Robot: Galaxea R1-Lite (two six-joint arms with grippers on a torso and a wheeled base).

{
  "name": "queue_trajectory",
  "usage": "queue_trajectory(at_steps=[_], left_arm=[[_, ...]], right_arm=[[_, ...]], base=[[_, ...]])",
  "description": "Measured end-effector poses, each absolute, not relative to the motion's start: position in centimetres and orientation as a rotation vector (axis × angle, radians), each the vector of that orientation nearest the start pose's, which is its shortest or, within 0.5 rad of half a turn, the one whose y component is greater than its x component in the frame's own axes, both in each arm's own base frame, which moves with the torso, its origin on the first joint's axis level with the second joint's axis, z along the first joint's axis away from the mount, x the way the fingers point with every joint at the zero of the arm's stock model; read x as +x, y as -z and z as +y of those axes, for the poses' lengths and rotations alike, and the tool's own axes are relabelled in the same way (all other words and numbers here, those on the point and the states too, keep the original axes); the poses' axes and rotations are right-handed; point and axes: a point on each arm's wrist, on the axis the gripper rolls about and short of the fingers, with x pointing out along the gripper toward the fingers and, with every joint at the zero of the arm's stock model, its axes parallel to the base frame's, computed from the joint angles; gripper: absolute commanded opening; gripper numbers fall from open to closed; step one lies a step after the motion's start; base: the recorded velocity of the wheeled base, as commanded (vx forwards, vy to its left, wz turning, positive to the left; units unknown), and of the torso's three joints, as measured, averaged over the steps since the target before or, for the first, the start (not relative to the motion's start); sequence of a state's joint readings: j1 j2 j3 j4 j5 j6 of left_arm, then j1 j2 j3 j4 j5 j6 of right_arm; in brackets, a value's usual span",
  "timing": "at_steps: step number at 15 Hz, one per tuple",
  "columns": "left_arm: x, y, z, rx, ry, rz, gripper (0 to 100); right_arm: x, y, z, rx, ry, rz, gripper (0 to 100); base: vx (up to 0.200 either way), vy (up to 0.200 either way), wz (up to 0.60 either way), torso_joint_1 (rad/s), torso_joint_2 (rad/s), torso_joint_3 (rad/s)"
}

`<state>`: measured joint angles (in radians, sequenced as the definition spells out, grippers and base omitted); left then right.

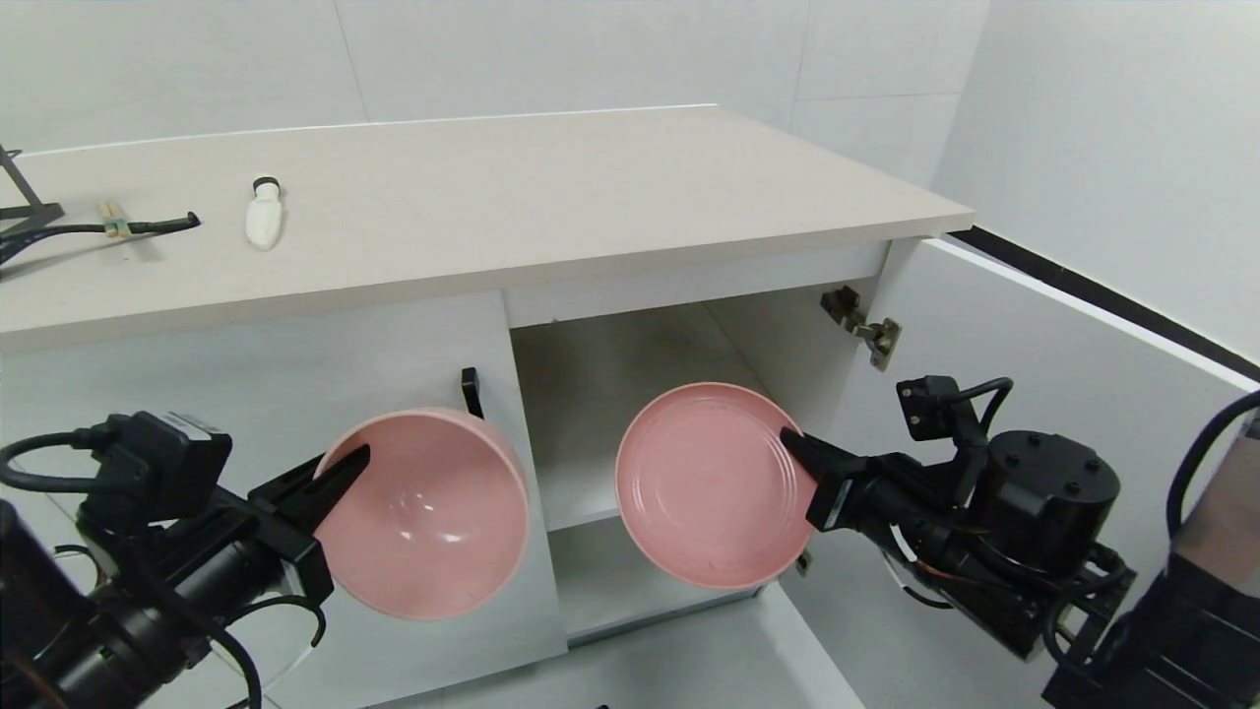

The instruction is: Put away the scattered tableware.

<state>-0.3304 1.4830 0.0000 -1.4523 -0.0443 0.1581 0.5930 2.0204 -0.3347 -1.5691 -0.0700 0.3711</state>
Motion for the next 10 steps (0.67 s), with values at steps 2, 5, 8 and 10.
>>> queue_trajectory(at_steps=[2, 5, 8, 10], left_arm=[[15.7, -13.2, -5.0, 0.157, 0.346, -0.025, 0], [15.6, -13.7, -4.9, 0.153, 0.342, -0.056, 0], [15.5, -14.3, -5.1, 0.147, 0.349, -0.105, 0], [15.5, -14.6, -5.1, 0.142, 0.349, -0.137, 0]], right_arm=[[24.9, -7.2, 16.0, 0.328, -0.48, 0.202, 0], [25.9, -6.5, 16.1, 0.329, -0.509, 0.217, 0], [27.3, -5.5, 16.1, 0.326, -0.498, 0.226, 0], [28.2, -4.8, 16.5, 0.323, -0.515, 0.229, 0]], base=[[0.0, 0.0, 0.0, 0.0, 0.0, 0.0], [0.0, 0.0, 0.0, 0.0, 0.0, 0.0], [0.0, 0.0, 0.0, 0.0, 0.0, 0.0], [0.0, 0.0, 0.0, 0.0, 0.0, 0.0]])
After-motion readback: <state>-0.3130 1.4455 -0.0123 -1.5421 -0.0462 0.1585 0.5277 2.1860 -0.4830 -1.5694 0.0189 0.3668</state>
